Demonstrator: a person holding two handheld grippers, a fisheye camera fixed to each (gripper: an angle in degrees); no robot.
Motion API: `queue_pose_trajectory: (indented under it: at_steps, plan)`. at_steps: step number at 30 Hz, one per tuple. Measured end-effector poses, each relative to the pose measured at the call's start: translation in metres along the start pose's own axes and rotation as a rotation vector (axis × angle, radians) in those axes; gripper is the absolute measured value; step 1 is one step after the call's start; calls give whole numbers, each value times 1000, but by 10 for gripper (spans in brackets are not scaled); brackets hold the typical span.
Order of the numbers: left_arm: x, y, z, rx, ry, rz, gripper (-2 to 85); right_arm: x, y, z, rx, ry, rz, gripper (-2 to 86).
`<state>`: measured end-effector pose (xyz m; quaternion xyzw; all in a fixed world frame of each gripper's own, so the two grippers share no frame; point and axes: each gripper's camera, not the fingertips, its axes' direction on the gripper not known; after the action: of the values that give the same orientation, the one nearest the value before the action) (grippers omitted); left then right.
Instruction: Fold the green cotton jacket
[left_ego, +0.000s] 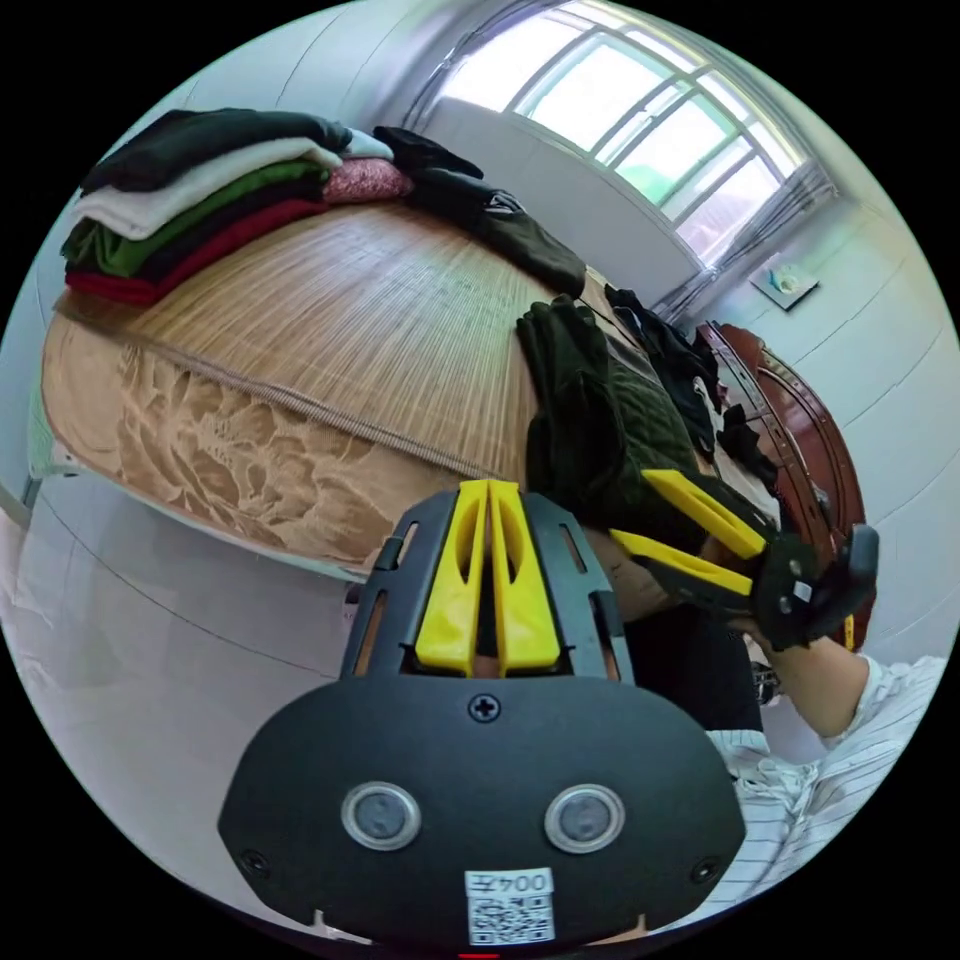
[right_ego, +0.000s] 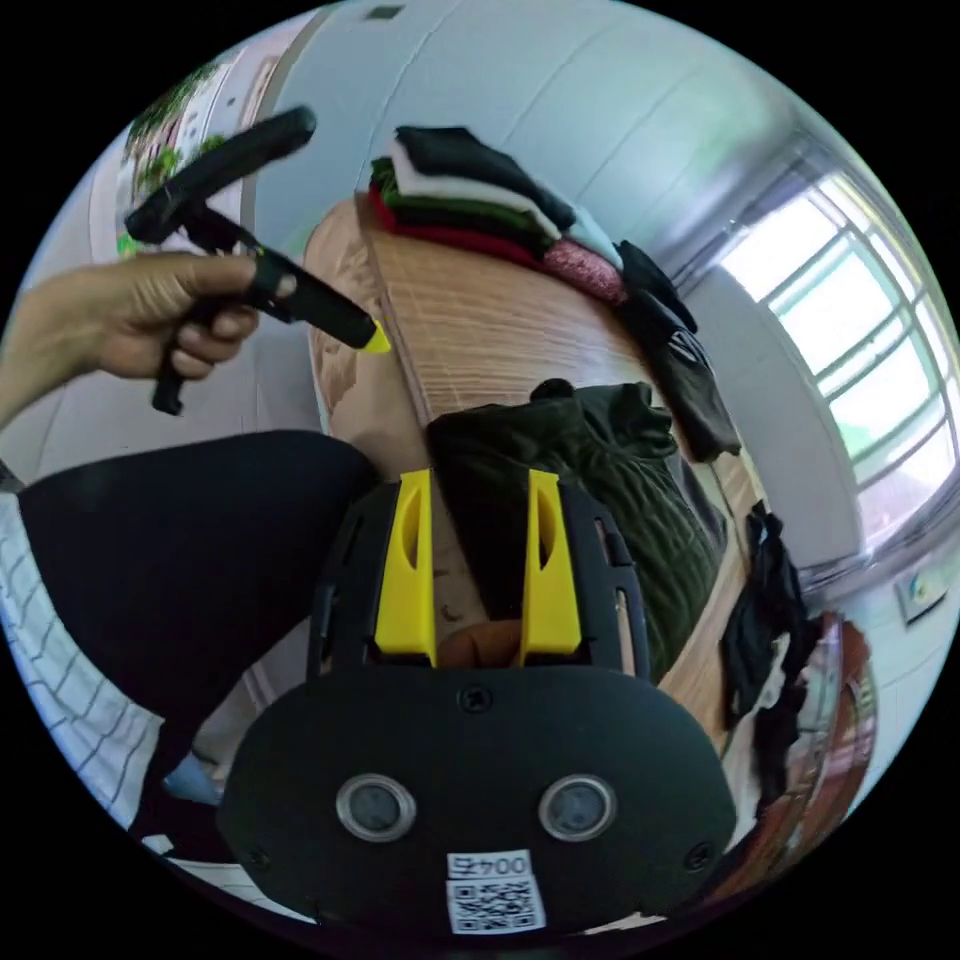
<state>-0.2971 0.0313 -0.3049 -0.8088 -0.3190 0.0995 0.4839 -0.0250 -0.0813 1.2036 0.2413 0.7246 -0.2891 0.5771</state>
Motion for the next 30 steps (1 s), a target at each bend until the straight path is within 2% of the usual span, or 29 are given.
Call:
queue_pose_trajectory:
  at_steps: [4, 8, 9, 12, 14, 17, 20, 24, 30]
  plan:
    - [-3, -21, -27, -32, 90, -2, 93, -29, -19, 49, -114, 159, -120, 136]
    - [6, -58, -54, -31, 157, 23, 146, -20, -13, 73, -118, 155, -74, 73]
    - [8, -64, -58, -32, 168, 30, 153, -15, -11, 72, -105, 140, -44, 69]
    - [16, -100, -70, -73, 268, 15, 180, 36, 8, 63, -24, -61, 240, 57]
    - [23, -137, -72, -127, 426, -18, 195, 76, 33, 58, 62, -198, 458, 54]
    - [42, -182, -66, -169, 596, -39, 219, 106, 63, 58, 140, -251, 593, 52]
    - [64, -226, -44, -256, 731, -63, 238, 116, 82, 66, 163, -227, 594, 52]
    - [81, -266, -16, -343, 771, -94, 244, 126, 102, 87, 164, -210, 568, 53]
    - [135, -308, 15, -425, 669, -48, 217, 140, 133, 136, 116, -213, 446, 66]
